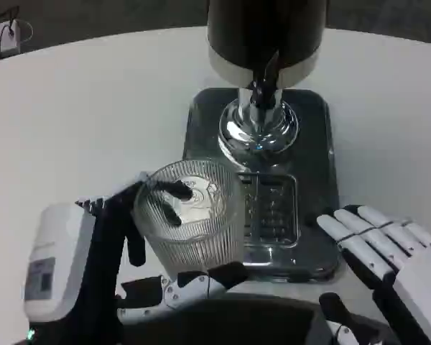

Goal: Grasp the cup under the faucet to collect the drink, then remove the cup.

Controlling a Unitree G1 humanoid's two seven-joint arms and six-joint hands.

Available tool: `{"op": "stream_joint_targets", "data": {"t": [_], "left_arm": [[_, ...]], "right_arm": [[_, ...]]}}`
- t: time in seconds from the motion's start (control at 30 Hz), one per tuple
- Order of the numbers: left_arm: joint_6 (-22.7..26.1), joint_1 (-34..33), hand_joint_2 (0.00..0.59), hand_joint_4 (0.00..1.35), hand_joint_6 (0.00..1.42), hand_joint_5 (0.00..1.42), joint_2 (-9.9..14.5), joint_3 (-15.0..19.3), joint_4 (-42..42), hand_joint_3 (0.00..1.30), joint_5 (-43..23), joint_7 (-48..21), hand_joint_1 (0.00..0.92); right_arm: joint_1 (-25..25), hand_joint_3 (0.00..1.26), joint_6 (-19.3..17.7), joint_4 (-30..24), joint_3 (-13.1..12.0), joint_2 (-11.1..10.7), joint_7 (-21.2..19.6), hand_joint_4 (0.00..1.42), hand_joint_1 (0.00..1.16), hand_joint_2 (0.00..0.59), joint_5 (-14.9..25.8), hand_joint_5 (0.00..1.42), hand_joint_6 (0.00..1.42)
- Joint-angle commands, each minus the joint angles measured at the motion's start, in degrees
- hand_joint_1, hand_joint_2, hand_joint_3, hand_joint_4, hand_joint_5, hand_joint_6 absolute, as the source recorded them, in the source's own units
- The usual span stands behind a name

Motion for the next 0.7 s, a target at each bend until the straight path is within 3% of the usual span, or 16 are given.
{"op": "stream_joint_targets", "data": {"t": [0.03,0.7], "left_arm": [[-0.5,0.4,0.000,1.08,1.42,1.19,-0.3,-0.2,-1.4,1.02,-0.1,0.1,0.805],[-0.1,0.7,0.000,1.07,1.42,1.19,-0.3,-0.3,-1.5,1.02,0.4,0.0,0.805]], "right_arm": [[0.5,0.17,-0.1,-0.6,0.4,0.5,0.1,0.16,0.44,0.543,-0.2,0.17,0.26],[0.4,0.17,0.4,-0.9,0.7,1.0,0.3,0.16,0.43,0.544,-0.1,0.17,0.26]]}}
